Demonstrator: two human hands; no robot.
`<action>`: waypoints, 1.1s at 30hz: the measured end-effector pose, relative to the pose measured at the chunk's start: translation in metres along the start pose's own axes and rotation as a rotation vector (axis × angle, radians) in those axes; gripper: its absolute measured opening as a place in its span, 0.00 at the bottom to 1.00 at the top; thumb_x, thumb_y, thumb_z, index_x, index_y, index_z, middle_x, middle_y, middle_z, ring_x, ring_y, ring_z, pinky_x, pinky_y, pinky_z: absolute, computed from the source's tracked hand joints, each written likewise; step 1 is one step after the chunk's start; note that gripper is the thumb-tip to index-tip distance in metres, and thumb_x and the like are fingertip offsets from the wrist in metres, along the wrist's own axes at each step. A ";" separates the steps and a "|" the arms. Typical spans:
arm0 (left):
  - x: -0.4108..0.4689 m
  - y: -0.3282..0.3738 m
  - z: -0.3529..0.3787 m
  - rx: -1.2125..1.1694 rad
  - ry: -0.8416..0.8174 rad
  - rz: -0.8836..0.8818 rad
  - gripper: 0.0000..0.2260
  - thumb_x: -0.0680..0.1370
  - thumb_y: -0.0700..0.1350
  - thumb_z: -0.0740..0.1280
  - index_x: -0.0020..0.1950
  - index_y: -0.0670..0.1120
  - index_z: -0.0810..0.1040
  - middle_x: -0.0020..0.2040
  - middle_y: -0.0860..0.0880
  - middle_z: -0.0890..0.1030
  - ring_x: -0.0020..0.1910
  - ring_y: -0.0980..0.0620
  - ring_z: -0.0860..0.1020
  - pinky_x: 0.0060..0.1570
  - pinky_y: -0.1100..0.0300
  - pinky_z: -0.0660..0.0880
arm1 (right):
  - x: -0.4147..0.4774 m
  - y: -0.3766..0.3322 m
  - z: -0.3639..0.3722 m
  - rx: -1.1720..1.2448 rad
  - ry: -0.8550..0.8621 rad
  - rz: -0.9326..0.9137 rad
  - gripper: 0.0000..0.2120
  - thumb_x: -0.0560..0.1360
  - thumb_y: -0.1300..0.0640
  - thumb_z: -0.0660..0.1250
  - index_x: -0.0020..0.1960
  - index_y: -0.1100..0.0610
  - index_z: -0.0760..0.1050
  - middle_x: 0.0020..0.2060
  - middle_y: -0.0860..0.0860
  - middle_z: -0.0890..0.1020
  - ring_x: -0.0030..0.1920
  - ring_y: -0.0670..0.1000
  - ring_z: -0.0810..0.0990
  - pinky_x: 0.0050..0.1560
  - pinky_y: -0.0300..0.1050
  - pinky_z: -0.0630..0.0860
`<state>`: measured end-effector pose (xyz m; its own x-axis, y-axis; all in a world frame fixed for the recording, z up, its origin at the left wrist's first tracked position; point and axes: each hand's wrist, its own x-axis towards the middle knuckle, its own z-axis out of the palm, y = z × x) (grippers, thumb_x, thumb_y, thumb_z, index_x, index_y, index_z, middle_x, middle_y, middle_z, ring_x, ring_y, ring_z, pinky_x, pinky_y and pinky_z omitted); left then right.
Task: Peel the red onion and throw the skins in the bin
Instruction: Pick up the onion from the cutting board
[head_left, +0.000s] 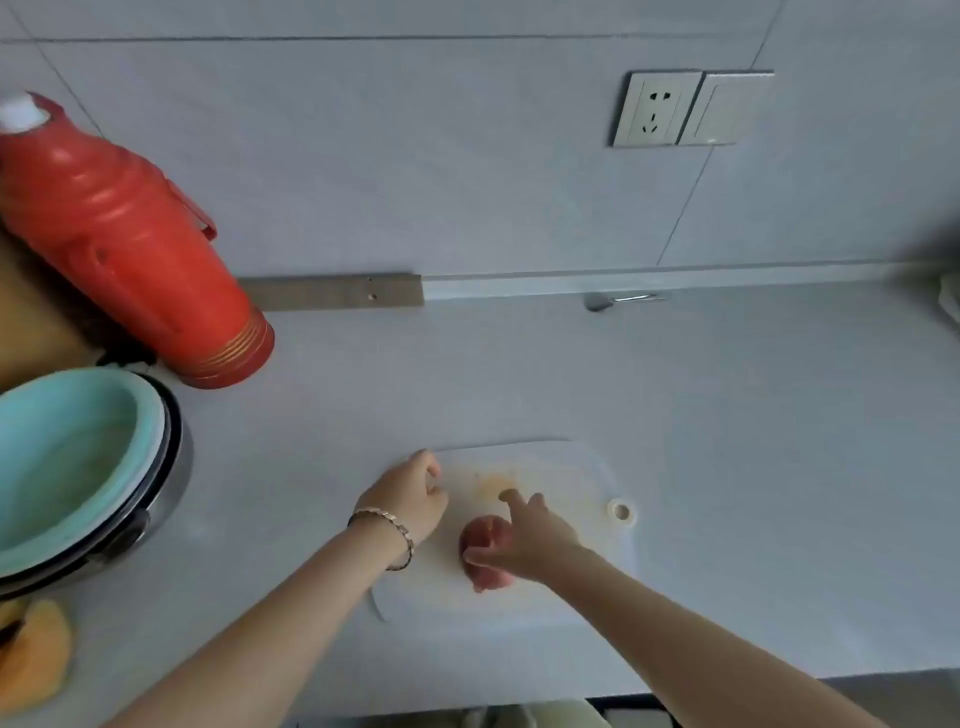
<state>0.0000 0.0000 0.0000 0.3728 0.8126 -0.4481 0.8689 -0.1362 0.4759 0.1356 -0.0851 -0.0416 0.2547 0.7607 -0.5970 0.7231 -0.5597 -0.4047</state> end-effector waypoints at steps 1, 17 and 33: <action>0.001 -0.003 0.003 -0.011 0.006 -0.018 0.11 0.76 0.42 0.59 0.58 0.48 0.72 0.51 0.49 0.78 0.47 0.48 0.76 0.50 0.57 0.74 | 0.002 -0.001 0.006 -0.027 -0.021 0.020 0.38 0.62 0.37 0.69 0.66 0.51 0.60 0.58 0.54 0.68 0.55 0.56 0.75 0.52 0.47 0.72; -0.021 0.022 -0.023 -1.272 -0.653 -0.242 0.21 0.70 0.56 0.67 0.59 0.48 0.79 0.58 0.40 0.80 0.48 0.38 0.82 0.42 0.50 0.80 | -0.032 -0.030 -0.062 0.951 -0.249 -0.280 0.16 0.66 0.45 0.65 0.50 0.52 0.76 0.33 0.56 0.77 0.33 0.51 0.75 0.36 0.45 0.73; -0.044 0.033 -0.036 -1.619 -0.318 -0.127 0.21 0.75 0.46 0.64 0.66 0.39 0.68 0.58 0.32 0.78 0.43 0.41 0.84 0.38 0.55 0.80 | -0.082 -0.064 -0.048 0.578 0.714 -0.364 0.16 0.69 0.48 0.71 0.57 0.45 0.76 0.48 0.39 0.74 0.45 0.39 0.75 0.39 0.28 0.71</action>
<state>0.0003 -0.0199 0.0620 0.5549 0.6031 -0.5730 -0.2464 0.7770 0.5793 0.0995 -0.0959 0.0666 0.5444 0.8313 0.1120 0.4573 -0.1822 -0.8704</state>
